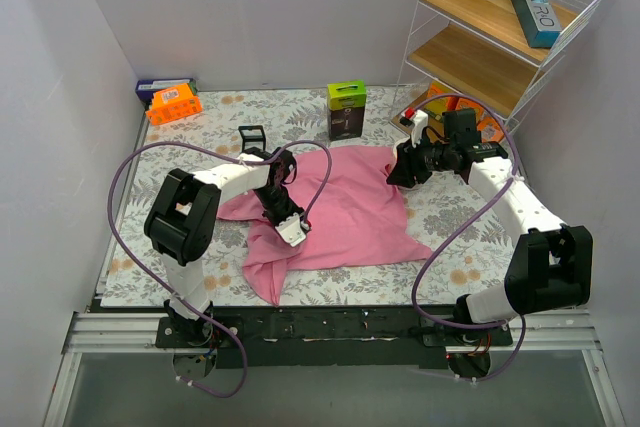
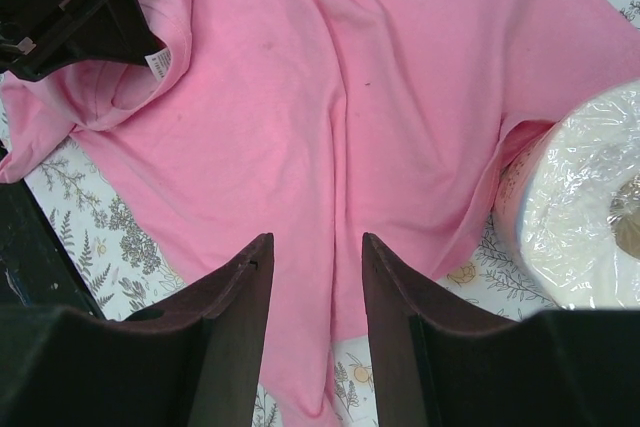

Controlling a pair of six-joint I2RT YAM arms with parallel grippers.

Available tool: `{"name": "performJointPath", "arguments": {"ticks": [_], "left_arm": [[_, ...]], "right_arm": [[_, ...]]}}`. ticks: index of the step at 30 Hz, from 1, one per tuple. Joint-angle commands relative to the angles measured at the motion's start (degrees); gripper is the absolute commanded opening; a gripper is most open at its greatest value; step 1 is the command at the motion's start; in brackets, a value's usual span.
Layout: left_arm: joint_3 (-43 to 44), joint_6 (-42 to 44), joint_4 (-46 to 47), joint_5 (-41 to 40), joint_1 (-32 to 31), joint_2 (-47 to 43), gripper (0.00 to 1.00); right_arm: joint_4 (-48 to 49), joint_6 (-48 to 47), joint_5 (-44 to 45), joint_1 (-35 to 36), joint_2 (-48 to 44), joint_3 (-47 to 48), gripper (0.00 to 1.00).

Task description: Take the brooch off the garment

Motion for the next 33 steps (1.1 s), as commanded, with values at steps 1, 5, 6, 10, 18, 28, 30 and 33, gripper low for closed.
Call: {"name": "performJointPath", "arguments": {"ticks": [1, 5, 6, 10, 18, 28, 30, 33], "left_arm": [[-0.7, 6.7, 0.4, 1.4, -0.5, -1.7, 0.21], [-1.0, 7.0, 0.6, 1.7, -0.6, -2.2, 0.20], [-1.0, 7.0, 0.6, 1.7, -0.5, -2.2, 0.19], [-1.0, 7.0, 0.2, 1.8, -1.0, -2.2, 0.18], [-0.8, 7.7, -0.6, 1.9, -1.2, -2.1, 0.17], [1.2, 9.4, -4.3, 2.2, -1.2, -1.3, 0.18], [1.1, 9.6, -3.8, 2.1, -1.3, -1.3, 0.17], [1.0, 9.5, -3.5, 1.7, -1.4, -1.0, 0.16]], "right_arm": [[2.2, 0.8, -1.4, -0.4, 0.4, -0.2, 0.48], [2.3, 0.8, -1.4, -0.4, 0.5, -0.2, 0.48], [2.3, 0.8, -1.4, -0.4, 0.6, -0.2, 0.48], [2.3, 0.9, -1.5, -0.4, 0.4, -0.5, 0.48], [2.6, 1.0, -1.4, -0.4, -0.1, -1.2, 0.48], [2.7, 1.1, -1.4, -0.5, 0.2, -1.3, 0.48], [2.7, 1.1, -1.4, -0.6, 0.3, -1.2, 0.48], [2.8, 1.2, -1.5, -0.5, 0.3, -1.1, 0.48]]}}
